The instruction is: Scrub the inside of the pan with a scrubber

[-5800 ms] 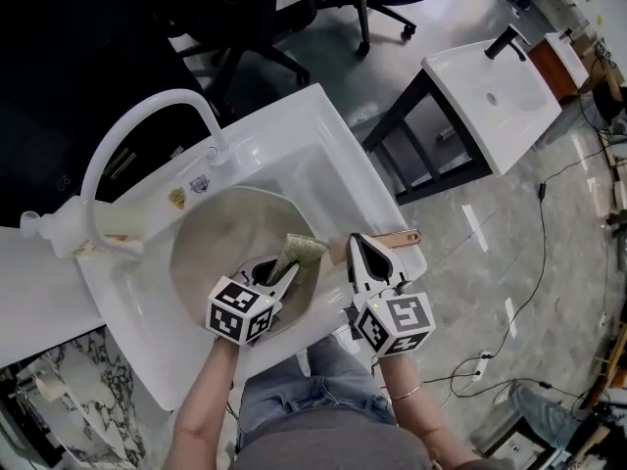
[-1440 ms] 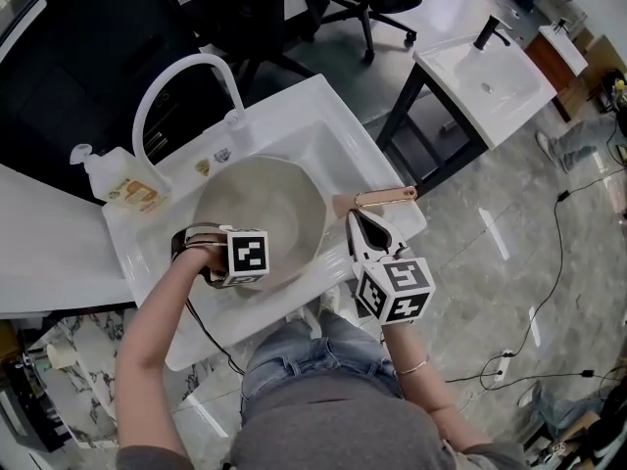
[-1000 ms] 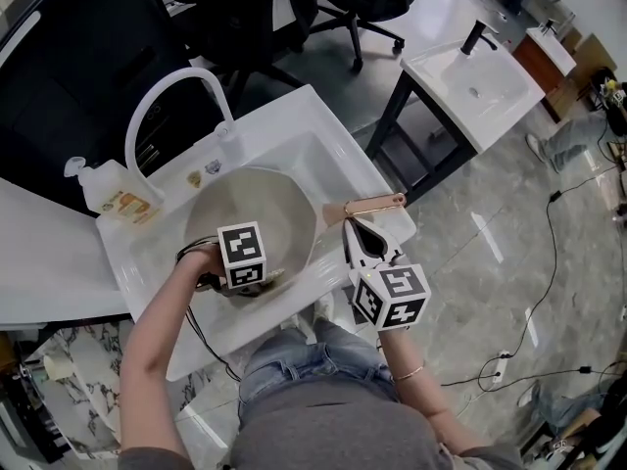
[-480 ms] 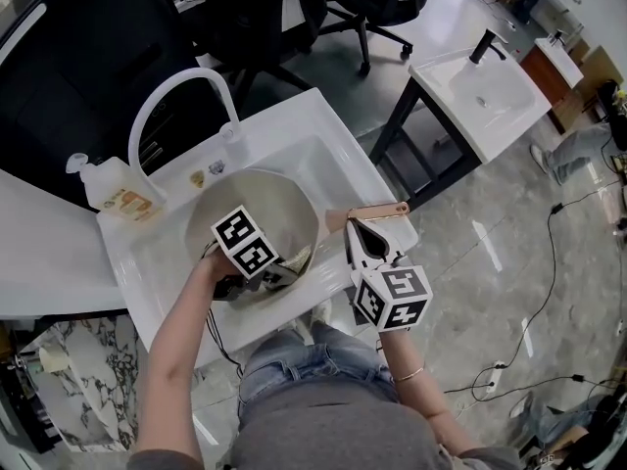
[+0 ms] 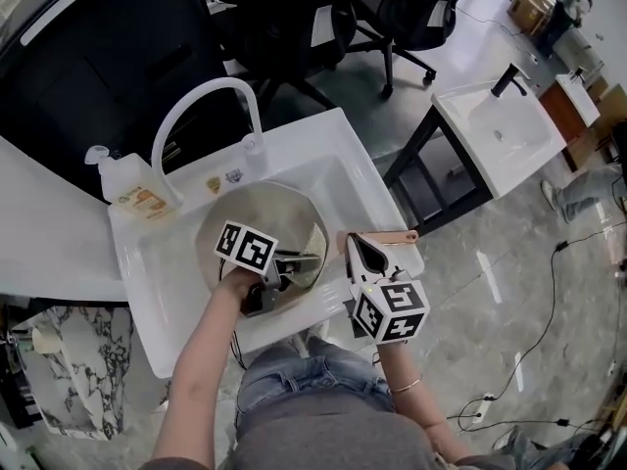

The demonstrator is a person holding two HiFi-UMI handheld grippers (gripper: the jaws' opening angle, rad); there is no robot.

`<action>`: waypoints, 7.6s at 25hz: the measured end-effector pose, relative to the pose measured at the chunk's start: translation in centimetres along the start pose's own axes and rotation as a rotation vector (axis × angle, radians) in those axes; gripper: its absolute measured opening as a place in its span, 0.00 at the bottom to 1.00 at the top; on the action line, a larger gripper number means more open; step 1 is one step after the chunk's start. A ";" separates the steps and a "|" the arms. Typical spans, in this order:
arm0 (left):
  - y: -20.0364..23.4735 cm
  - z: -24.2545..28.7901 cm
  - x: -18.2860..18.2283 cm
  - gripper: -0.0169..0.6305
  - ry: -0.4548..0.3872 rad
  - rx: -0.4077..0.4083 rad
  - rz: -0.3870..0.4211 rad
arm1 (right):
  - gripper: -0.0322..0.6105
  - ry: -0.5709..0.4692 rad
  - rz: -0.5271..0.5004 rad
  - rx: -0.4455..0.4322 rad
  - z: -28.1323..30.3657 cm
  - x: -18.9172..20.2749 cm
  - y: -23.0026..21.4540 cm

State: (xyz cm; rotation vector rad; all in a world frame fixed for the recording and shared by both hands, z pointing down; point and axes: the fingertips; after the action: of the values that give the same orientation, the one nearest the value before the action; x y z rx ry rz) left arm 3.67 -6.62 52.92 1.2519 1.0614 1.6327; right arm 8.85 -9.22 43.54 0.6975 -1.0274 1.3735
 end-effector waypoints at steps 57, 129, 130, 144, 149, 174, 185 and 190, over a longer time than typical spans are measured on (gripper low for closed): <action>14.8 -15.2 -3.6 0.12 0.022 -1.062 0.213 | 0.07 0.047 0.014 0.059 3.8 0.0 -0.2; 12.8 -19.6 4.5 0.12 1.084 -1.176 0.440 | 0.07 0.031 0.020 0.057 -0.1 0.5 1.7; 12.8 -19.9 4.2 0.12 1.093 -1.193 0.458 | 0.07 0.032 0.019 0.060 -0.2 0.6 1.7; 11.4 -22.5 -4.1 0.12 0.965 -1.549 0.976 | 0.07 0.014 0.014 0.124 -1.9 0.9 2.1; 7.8 -21.9 -6.5 0.12 0.760 -1.631 1.202 | 0.07 0.004 0.012 0.149 -2.7 1.0 2.3; -6.8 -17.5 -2.5 0.12 -0.425 -0.784 0.813 | 0.07 -0.091 -0.077 0.020 -2.0 -0.5 11.3; -9.5 -17.7 -1.3 0.12 -0.564 -0.717 0.803 | 0.07 -0.157 -0.090 -0.073 -2.9 -1.0 13.0; -10.9 -18.2 -1.1 0.12 -0.621 -0.748 0.836 | 0.06 -0.219 -0.106 -0.090 -4.1 -2.0 12.7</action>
State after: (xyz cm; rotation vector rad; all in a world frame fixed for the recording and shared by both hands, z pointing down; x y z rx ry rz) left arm -12.75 -6.72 39.52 1.5631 -0.5100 1.7425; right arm -2.71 -4.97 37.96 0.8367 -1.1999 1.1708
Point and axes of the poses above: the fingertips, and each gripper's own axes: z forward along the fingers, y to its left, x out of its underside, and after that the axes turned 13 degrees about x, right-handed
